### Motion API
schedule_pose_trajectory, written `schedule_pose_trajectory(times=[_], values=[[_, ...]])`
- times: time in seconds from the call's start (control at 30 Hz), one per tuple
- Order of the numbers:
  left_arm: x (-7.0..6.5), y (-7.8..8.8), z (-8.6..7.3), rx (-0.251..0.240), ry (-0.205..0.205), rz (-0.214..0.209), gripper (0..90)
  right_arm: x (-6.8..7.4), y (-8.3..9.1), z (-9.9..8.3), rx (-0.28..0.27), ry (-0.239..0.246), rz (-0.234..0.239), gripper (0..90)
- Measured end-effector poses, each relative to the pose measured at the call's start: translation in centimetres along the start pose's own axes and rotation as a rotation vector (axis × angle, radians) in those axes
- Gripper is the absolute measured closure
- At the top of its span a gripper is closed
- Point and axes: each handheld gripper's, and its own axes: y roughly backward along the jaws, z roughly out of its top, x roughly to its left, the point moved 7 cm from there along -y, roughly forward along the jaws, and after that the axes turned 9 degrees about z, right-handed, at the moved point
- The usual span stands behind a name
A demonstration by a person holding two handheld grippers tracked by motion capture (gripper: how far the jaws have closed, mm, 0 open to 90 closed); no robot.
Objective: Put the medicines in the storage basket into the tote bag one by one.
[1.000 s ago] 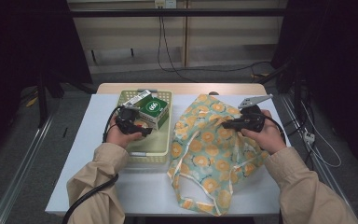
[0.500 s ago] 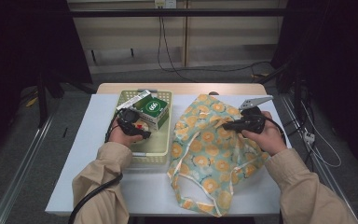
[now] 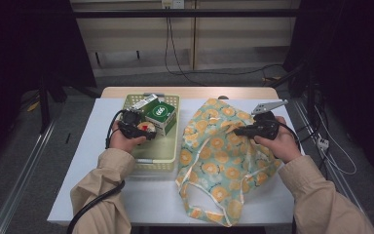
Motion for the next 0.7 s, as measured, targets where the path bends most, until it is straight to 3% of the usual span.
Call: schedule_pose_trajectory(times=[0.1, 0.4, 0.7], values=[[0.0, 0.8, 0.5, -0.017, 0.006, -0.012, 20.4, 0.0, -0.2, 0.0, 0.006, -0.003, 0.000, 89.8], [-1.8, 5.0, 2.7, -0.063, -0.041, -0.076, 20.5, -0.2, -0.9, 0.0, 0.019, -0.004, -0.001, 89.8], [-6.0, 8.6, 4.3, -0.126, -0.101, -0.183, 20.5, -0.3, -0.9, 0.1, 0.014, -0.011, -0.006, 89.9]])
